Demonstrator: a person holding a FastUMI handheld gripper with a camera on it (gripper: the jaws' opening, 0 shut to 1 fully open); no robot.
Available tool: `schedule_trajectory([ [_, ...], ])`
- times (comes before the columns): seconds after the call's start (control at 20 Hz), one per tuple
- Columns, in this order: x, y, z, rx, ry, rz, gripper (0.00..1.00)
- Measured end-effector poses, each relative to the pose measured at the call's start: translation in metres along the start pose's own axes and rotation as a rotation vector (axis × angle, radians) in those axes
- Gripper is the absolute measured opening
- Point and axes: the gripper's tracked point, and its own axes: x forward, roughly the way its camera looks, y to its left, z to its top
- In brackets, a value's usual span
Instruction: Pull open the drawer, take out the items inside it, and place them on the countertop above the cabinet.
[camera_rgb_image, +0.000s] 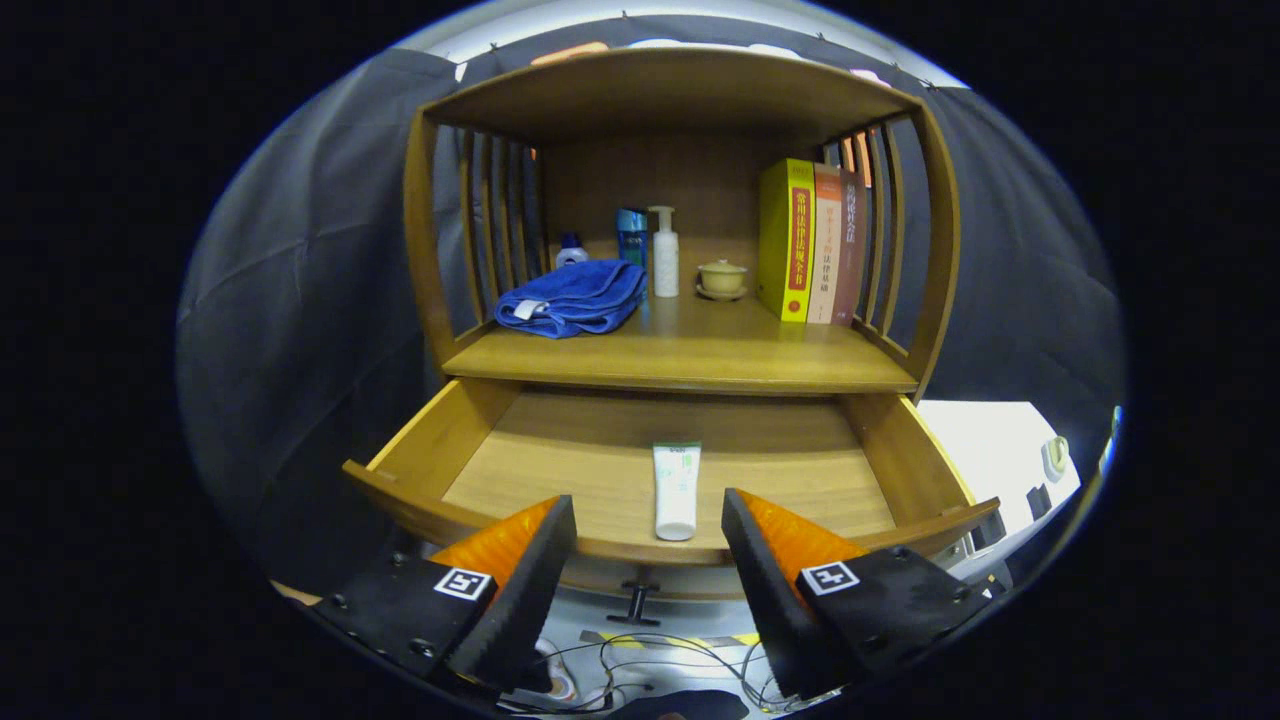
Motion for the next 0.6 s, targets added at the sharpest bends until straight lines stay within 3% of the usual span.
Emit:
schedule_trajectory([
  [0.4, 0.072, -0.008, 0.019, 0.005, 0.222, -0.016, 0.97],
  [0.6, 0.106, -0.008, 0.007, 0.003, 0.327, -0.016, 0.97],
])
